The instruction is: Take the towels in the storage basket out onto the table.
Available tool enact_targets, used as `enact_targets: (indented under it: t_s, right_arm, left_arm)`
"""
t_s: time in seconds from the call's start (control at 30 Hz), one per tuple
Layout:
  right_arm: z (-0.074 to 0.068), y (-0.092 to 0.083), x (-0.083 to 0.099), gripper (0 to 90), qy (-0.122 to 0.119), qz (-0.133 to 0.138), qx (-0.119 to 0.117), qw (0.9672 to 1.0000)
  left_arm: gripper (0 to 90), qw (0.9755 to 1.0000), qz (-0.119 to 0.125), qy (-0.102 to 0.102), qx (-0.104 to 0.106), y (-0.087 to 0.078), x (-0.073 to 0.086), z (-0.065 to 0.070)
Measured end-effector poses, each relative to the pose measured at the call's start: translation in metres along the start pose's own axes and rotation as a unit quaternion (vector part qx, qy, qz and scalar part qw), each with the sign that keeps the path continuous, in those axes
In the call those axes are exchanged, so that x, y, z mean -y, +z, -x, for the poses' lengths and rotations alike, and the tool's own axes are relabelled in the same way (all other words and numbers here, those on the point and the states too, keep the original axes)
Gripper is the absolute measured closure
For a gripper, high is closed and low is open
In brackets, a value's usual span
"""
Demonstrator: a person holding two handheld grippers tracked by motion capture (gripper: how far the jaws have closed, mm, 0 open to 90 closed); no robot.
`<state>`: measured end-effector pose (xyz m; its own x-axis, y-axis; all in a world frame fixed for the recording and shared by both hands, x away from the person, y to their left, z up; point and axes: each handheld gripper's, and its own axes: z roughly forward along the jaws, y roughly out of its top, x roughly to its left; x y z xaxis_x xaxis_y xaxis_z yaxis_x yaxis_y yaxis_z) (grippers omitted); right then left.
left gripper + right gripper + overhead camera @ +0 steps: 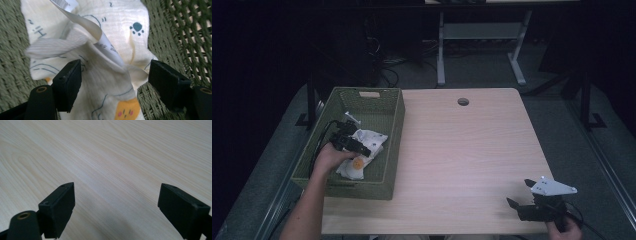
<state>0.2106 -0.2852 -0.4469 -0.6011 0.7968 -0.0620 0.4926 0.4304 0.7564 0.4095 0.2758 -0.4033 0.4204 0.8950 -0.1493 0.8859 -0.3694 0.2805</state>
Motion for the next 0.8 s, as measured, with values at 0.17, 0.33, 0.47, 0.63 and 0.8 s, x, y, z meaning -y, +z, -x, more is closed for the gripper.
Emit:
enact_targets:
  t_s: [0.17, 0.33, 0.47, 0.63, 0.8]
  right_arm:
    - [0.0, 0.0, 0.0, 13.9, -0.001, -0.001, -0.001, 1.0]
    - [0.001, 0.0, 0.0, 13.9, 0.0, 0.004, -0.002, 1.0]
    - [0.001, -0.001, 0.0, 13.9, 0.0, 0.005, -0.001, 1.0]
    - [0.0, -0.001, -0.001, 13.9, 0.003, 0.006, -0.002, 1.0]
    - [-0.001, -0.001, -0.001, 13.9, 0.001, 0.005, -0.003, 1.0]
  left_arm:
    - [31.2, 0.9997, -0.021, -0.003, -0.014, 0.007, -0.004, 0.001]
    - [36.8, 0.9993, -0.032, -0.007, -0.015, 0.012, -0.005, 0.002]
    - [39.9, 0.998, -0.056, -0.001, -0.03, 0.021, -0.004, 0.001]
    - [37.6, 0.9973, -0.065, 0.01, -0.033, 0.023, -0.003, 0.004]
    - [41.8, 0.9968, -0.068, 0.008, -0.042, 0.025, -0.003, 0.005]
